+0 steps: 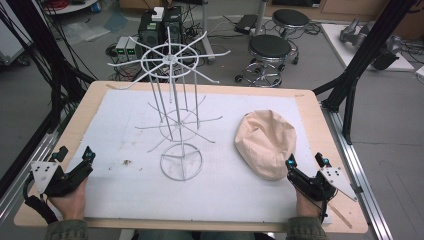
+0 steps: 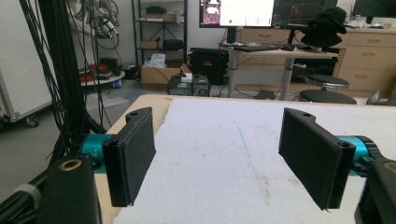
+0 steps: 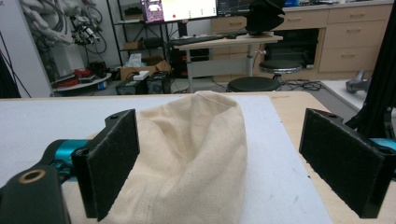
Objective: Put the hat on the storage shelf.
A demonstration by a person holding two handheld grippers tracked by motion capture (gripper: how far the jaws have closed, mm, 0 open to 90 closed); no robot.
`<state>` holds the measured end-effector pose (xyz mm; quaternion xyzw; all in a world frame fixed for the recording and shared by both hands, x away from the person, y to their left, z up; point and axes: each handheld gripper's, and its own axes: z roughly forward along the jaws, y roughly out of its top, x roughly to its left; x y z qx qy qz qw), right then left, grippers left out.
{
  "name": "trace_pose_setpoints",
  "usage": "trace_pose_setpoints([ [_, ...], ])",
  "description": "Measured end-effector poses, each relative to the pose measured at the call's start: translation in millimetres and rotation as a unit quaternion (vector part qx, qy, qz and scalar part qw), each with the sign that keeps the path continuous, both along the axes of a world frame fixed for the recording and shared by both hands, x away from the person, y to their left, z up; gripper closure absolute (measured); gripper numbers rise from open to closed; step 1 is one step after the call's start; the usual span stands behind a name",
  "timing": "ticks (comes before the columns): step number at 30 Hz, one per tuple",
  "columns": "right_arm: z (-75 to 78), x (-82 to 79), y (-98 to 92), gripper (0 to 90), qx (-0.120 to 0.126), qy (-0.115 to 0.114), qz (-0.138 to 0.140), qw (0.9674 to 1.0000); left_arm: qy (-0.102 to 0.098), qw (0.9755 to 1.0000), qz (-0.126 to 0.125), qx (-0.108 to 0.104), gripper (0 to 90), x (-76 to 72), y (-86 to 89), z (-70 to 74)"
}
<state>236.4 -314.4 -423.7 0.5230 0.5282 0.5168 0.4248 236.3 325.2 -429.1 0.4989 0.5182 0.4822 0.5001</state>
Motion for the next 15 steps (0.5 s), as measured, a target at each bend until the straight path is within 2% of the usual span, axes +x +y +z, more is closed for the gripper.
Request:
trace_pose_setpoints([
  [15, -0.3, 0.2, -0.5, 11.1, 0.003, 0.002, -0.001, 1.0000, -0.002, 1.0000, -0.003, -0.005, 27.1, 0.2, 0.5, -0.3],
])
